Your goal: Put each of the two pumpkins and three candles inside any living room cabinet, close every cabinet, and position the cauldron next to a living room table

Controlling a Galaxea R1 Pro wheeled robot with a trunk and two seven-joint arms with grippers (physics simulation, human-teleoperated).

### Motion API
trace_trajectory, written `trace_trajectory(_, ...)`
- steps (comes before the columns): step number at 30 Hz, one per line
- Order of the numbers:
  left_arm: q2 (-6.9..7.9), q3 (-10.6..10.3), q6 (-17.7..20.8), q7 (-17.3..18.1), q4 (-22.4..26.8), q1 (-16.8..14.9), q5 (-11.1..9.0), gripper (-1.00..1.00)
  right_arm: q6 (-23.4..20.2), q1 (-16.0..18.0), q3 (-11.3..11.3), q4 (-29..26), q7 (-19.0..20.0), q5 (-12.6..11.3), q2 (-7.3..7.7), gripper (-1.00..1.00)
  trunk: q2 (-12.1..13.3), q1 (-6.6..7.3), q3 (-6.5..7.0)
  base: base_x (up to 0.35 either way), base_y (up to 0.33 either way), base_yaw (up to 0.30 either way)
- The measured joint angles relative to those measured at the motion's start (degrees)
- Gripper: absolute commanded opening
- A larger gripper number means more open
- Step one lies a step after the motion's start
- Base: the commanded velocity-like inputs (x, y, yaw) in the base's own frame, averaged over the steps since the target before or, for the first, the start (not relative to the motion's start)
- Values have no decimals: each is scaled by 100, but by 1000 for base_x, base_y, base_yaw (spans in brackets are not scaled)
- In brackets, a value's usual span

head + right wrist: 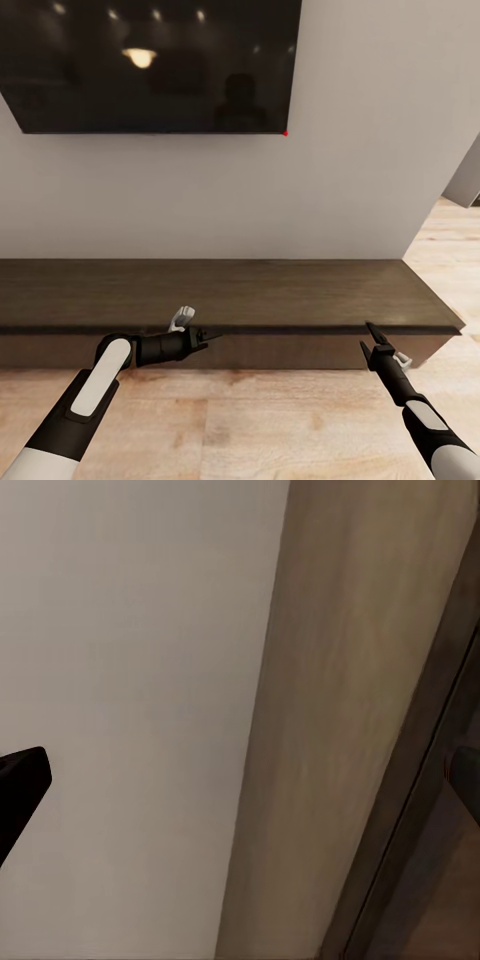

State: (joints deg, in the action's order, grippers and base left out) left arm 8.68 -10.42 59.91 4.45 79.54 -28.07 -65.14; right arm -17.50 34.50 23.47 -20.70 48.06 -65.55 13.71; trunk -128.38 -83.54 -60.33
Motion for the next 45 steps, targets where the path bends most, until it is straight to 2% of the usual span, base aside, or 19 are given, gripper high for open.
trace_trajectory(15, 6, 7, 0, 0, 6, 7, 0, 100, 0, 0, 0, 0, 0, 0, 0, 100, 0, -1, 0, 23, 0, 0)
trace_trajectory(39, 7, 9, 0, 0, 9, 7, 3, 100, 0, 0, 0, 0, -9, 9, 0, 100, -961, -528, -430, 0, 0, 0)
trace_trajectory(45, 11, 13, 0, 3, 9, 7, -2, 100, 0, 0, 0, 0, -9, 13, -3, 100, -962, -529, -431, 0, 0, 0)
